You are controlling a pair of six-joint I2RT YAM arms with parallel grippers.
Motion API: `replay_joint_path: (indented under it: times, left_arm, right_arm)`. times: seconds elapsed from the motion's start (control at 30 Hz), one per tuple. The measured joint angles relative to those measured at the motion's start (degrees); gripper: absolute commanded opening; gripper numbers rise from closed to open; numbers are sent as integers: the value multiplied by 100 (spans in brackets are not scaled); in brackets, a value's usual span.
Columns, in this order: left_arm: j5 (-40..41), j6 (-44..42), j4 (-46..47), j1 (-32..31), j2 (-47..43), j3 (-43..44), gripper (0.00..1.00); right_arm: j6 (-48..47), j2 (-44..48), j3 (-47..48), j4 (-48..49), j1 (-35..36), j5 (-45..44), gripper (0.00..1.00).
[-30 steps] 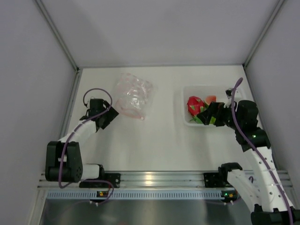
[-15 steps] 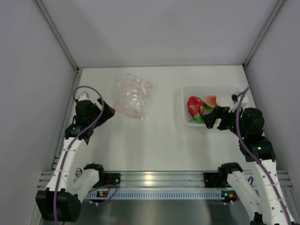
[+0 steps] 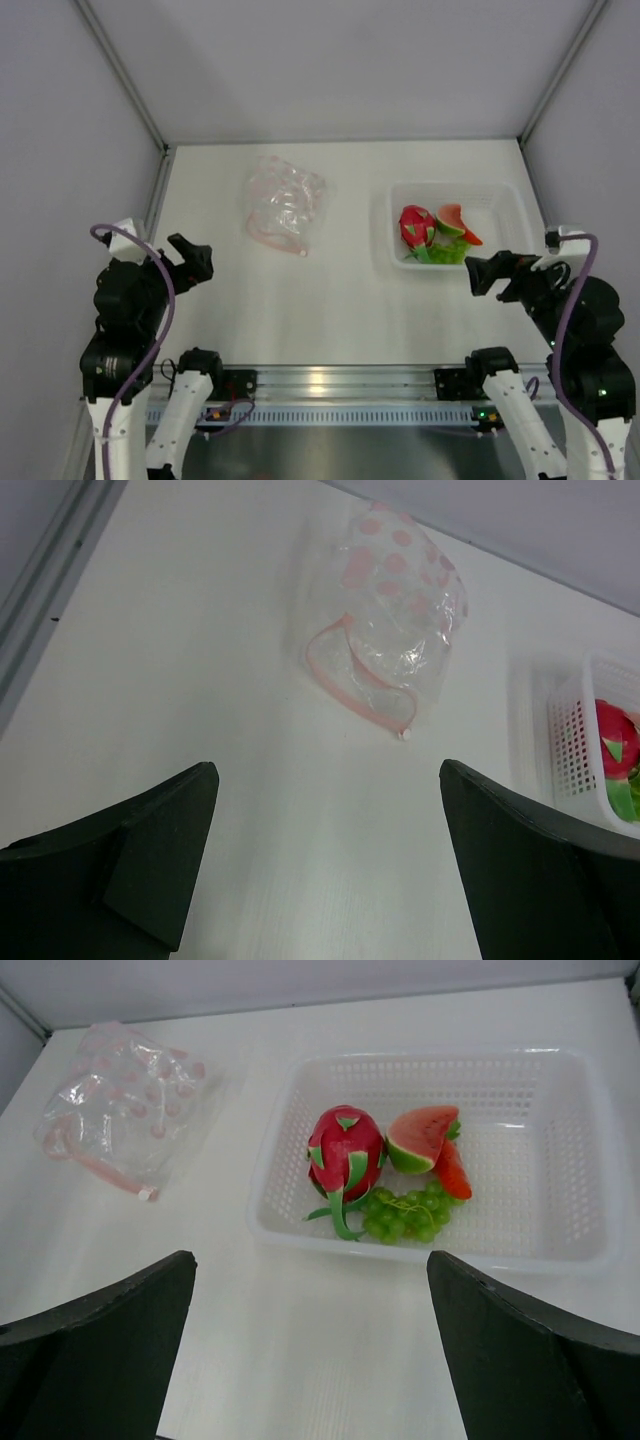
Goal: Open the zip-top bag and remove the fake food
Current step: Reset both arms
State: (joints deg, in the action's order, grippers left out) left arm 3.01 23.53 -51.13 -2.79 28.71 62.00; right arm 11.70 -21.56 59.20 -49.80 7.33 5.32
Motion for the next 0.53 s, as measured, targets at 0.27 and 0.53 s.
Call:
replay_joint_path:
  times: [0.27, 0.53]
  left_arm:
    - [76, -282, -852, -74, -903, 236, 98]
    - [450, -282, -1419, -538, -1646, 299, 98]
  right_arm:
    - [-280, 343, 925, -1032, 7, -568, 99]
    - [-308, 708, 1191, -1626, 17, -645, 100]
